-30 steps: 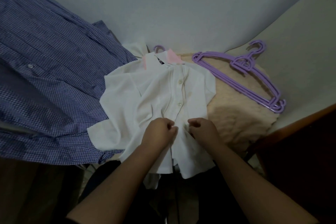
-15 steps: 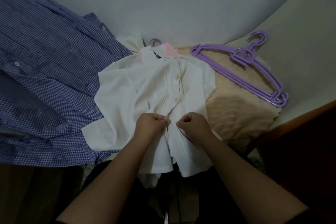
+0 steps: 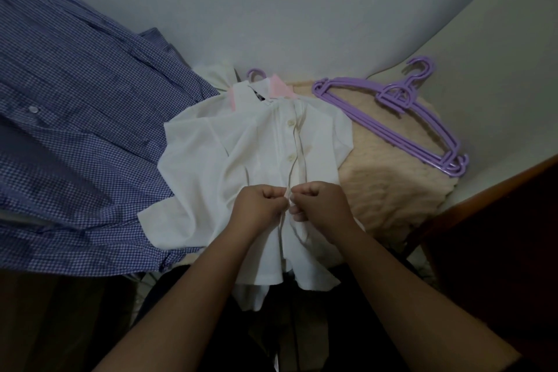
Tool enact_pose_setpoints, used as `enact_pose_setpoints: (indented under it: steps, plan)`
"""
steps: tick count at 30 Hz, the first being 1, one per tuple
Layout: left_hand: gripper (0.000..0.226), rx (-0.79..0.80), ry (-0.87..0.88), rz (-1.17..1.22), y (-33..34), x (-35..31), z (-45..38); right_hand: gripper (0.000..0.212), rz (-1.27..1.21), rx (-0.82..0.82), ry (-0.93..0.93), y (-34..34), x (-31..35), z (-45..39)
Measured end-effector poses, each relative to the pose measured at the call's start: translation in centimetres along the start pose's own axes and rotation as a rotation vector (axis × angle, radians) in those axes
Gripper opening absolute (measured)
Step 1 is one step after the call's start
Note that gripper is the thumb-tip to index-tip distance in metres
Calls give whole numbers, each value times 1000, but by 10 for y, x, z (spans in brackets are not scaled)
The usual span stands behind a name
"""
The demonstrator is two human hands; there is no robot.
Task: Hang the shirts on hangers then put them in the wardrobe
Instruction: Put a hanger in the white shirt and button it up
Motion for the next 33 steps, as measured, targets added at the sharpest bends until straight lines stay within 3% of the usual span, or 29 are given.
enact_pose_setpoints:
  steps: [11,20,27,33]
  plan:
    - [20,37,30,105,-4,-2,1,11,-47,12,-5,3,3,-6]
    - [7,54,103,78,-4,0,-4,20,42,25,-143,-1,7,-2]
    - [20,39,149,87,-2,0,-4,27,102,-6,-202,-3,11,-9]
    - [27,33,116,219,-4,4,-4,17,88,28,-169,1,8,-13]
Point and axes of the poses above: each hand's wrist, its own z-axis away from the middle knuckle, its own y-axis out of the palm, x = y × z, the point moved 6 cm from there along -z, towards the middle knuckle, and after that the axes turned 12 degrees about z, right-handed, at the moved point
